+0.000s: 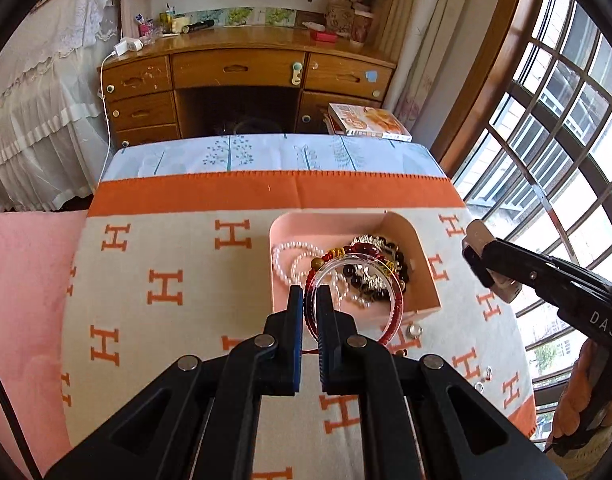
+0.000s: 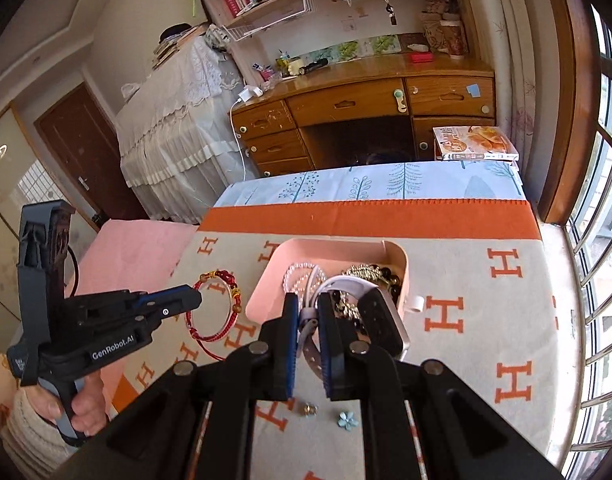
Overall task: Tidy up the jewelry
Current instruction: 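Carry the bracelet and watch into the pink box and open both tools, then grasp the pearl safety pin with the left tool while the right tool grasps the round gold ring, then carry the pin and ring into the pink box and open both tools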
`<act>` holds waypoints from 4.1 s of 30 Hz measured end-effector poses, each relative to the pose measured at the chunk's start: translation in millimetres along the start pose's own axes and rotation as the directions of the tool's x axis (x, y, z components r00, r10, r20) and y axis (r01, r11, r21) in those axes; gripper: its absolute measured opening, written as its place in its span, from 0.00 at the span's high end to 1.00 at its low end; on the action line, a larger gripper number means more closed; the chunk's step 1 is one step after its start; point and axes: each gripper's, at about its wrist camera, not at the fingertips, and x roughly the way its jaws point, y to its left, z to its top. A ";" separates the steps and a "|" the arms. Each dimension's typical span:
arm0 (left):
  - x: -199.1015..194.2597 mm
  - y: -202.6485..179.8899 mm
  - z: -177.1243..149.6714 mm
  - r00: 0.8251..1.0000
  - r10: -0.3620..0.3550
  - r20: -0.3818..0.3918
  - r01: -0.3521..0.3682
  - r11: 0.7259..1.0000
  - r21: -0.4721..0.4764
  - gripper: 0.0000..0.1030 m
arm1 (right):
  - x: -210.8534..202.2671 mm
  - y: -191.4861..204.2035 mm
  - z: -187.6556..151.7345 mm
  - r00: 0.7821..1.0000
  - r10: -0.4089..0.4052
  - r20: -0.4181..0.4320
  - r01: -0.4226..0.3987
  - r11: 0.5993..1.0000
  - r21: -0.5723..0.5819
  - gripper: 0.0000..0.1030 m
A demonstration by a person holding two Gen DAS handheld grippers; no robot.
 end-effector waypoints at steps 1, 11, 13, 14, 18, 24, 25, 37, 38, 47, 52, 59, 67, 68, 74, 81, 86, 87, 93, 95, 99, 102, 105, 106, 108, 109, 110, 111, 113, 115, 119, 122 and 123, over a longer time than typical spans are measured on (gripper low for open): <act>3.5 0.1 6.0 1.000 0.006 0.017 -0.006 1.000 -0.004 0.96 | 7.2 -1.9 5.9 1.000 0.005 -0.008 -0.005 1.000 0.018 0.91; 77.0 4.7 16.8 0.998 -0.054 -0.025 0.053 0.997 -0.059 0.96 | 82.2 -23.9 26.7 0.994 -0.019 -0.108 0.034 0.990 0.140 0.91; 91.1 6.4 14.6 0.998 -0.054 -0.040 0.052 0.997 -0.062 0.96 | 93.4 -26.0 24.4 0.991 -0.033 -0.127 0.051 0.989 0.142 0.91; 97.6 7.0 13.8 0.998 -0.051 -0.046 0.048 0.997 -0.061 0.96 | 97.8 -27.1 22.6 0.990 -0.043 -0.131 0.061 0.988 0.139 0.91; 114.6 8.6 10.0 0.996 -0.061 -0.066 0.057 0.997 -0.059 0.96 | 114.5 -30.3 18.4 0.985 -0.095 -0.144 0.112 0.987 0.115 0.91; 114.4 6.0 3.1 0.996 -0.076 -0.050 0.075 0.997 -0.032 0.81 | 129.3 -31.4 15.8 0.978 -0.098 -0.184 0.117 0.988 0.099 0.87; 112.4 5.7 1.8 0.996 -0.079 -0.050 0.077 0.997 -0.030 0.79 | 129.1 -32.1 15.2 0.979 -0.087 -0.182 0.107 0.989 0.105 0.87; 64.5 -0.8 -12.5 0.999 -0.044 -0.003 0.045 0.999 0.020 0.46 | 93.0 -31.1 2.8 0.989 -0.035 -0.142 0.053 0.991 0.123 0.87; 58.8 -1.5 -14.9 0.999 -0.039 0.001 0.039 0.999 0.026 0.46 | 86.2 -28.5 0.3 0.990 -0.035 -0.135 0.050 0.993 0.110 0.87; 11.7 -1.2 -38.7 1.000 -0.013 0.025 0.011 0.998 0.054 0.44 | 24.9 -14.6 -31.1 0.996 -0.026 -0.086 0.031 0.998 0.053 0.87; -12.3 -4.0 -57.8 0.999 -0.011 0.032 0.008 0.997 0.076 0.44 | -5.2 -7.8 -51.0 0.997 -0.032 -0.064 0.034 0.999 0.024 0.87; -37.6 -3.3 -86.8 0.999 -0.014 0.030 0.012 0.996 0.091 0.39 | -36.1 3.2 -83.6 0.998 -0.026 -0.053 0.025 1.000 -0.014 0.87; -41.9 -2.6 -133.8 0.999 -0.026 -0.045 0.031 0.994 0.106 0.37 | -59.0 5.7 -119.0 0.998 -0.045 -0.050 0.044 0.999 -0.033 0.87; -41.4 -1.8 -141.0 0.998 -0.029 -0.062 0.035 0.995 0.096 0.37 | -61.4 3.6 -122.2 0.998 -0.051 -0.048 0.050 0.998 -0.026 0.87; -32.4 2.8 -183.7 0.981 -0.077 -0.178 0.076 0.997 -0.012 0.37 | -72.7 -15.5 -137.8 0.994 -0.105 -0.034 0.106 0.994 0.020 0.87; -20.4 16.9 -209.2 0.954 -0.165 -0.250 0.099 0.962 -0.256 0.38 | -70.7 -41.6 -158.8 0.997 -0.065 -0.044 0.069 0.991 0.110 0.87; -4.3 23.2 -214.4 0.934 -0.210 -0.291 0.080 0.912 -0.402 0.54 | -60.1 -47.3 -172.3 0.997 -0.022 -0.074 0.031 0.991 0.133 0.87; 0.0 21.8 -215.7 0.930 -0.203 -0.307 0.063 0.910 -0.409 0.57 | -58.8 -48.4 -174.7 0.997 -0.015 -0.077 0.025 0.990 0.136 0.87; 20.2 14.3 -220.9 0.914 -0.173 -0.366 -0.003 0.901 -0.434 0.63 | -55.7 -50.1 -181.9 0.997 0.010 -0.074 0.001 0.991 0.137 0.87; 24.2 10.7 -218.4 0.913 -0.165 -0.372 -0.012 0.903 -0.428 0.64 | -53.8 -50.0 -182.1 0.997 0.012 -0.079 -0.001 0.991 0.133 0.87; 33.6 3.7 -209.4 0.920 -0.122 -0.373 -0.030 0.926 -0.375 0.90 | -50.1 -51.4 -181.6 0.996 0.012 -0.084 -0.001 0.991 0.135 0.87; 39.4 -1.3 -201.6 0.924 -0.109 -0.368 -0.024 0.940 -0.339 0.94 | -47.0 -53.9 -179.4 0.996 0.016 -0.086 -0.003 0.989 0.146 0.87; 43.5 -4.9 -195.2 0.927 -0.108 -0.359 -0.010 0.950 -0.313 0.95 | -42.4 -54.7 -177.4 0.996 0.008 -0.091 0.006 0.990 0.144 0.87; 43.7 -4.0 -192.1 0.929 -0.110 -0.354 -0.005 0.951 -0.309 0.95 | -40.6 -54.9 -176.0 0.996 0.005 -0.094 0.009 0.989 0.144 0.87; 43.3 -5.0 -186.6 0.934 -0.113 -0.339 0.007 0.954 -0.299 0.95 | -37.2 -55.4 -172.6 0.995 0.003 -0.098 0.011 0.990 0.142 0.87; 42.8 -6.5 -182.6 0.938 -0.112 -0.328 0.012 0.956 -0.292 0.95 | -35.1 -55.1 -169.9 0.995 0.001 -0.100 0.013 0.990 0.139 0.87; 42.1 -8.7 -179.1 0.942 -0.112 -0.317 0.017 0.958 -0.287 0.95 | -32.6 -54.6 -166.9 0.995 -0.004 -0.102 0.017 0.991 0.135 0.87; 41.7 -9.2 -174.0 0.945 -0.115 -0.307 0.024 0.958 -0.285 0.95 | -30.2 -54.2 -163.6 0.995 -0.008 -0.102 0.021 0.991 0.132 0.87; 39.6 -8.6 -166.2 0.951 -0.122 -0.284 0.038 0.958 -0.286 0.95 | -23.7 -53.3 -155.0 0.995 -0.023 -0.100 0.035 0.992 0.124 0.87; 36.3 -8.0 -161.5 0.957 -0.128 -0.261 0.050 0.957 -0.286 0.95 | -15.4 -52.4 -145.7 0.994 -0.046 -0.098 0.057 0.992 0.110 0.85; 33.5 -5.7 -154.7 0.958 -0.160 -0.238 0.091 0.957 -0.277 0.95 | 6.2 -45.0 -125.8 0.991 -0.118 -0.066 0.120 0.992 0.027 0.57; 32.3 -4.6 -156.1 0.957 -0.171 -0.234 0.108 0.959 -0.261 0.95 | 27.3 -36.8 -114.2 0.986 -0.158 -0.061 0.152 0.984 -0.091 0.57; 32.6 -4.2 -156.5 0.956 -0.175 -0.234 0.113 0.960 -0.255 0.95 | 34.5 -33.8 -112.4 0.983 -0.169 -0.067 0.160 0.979 -0.130 0.57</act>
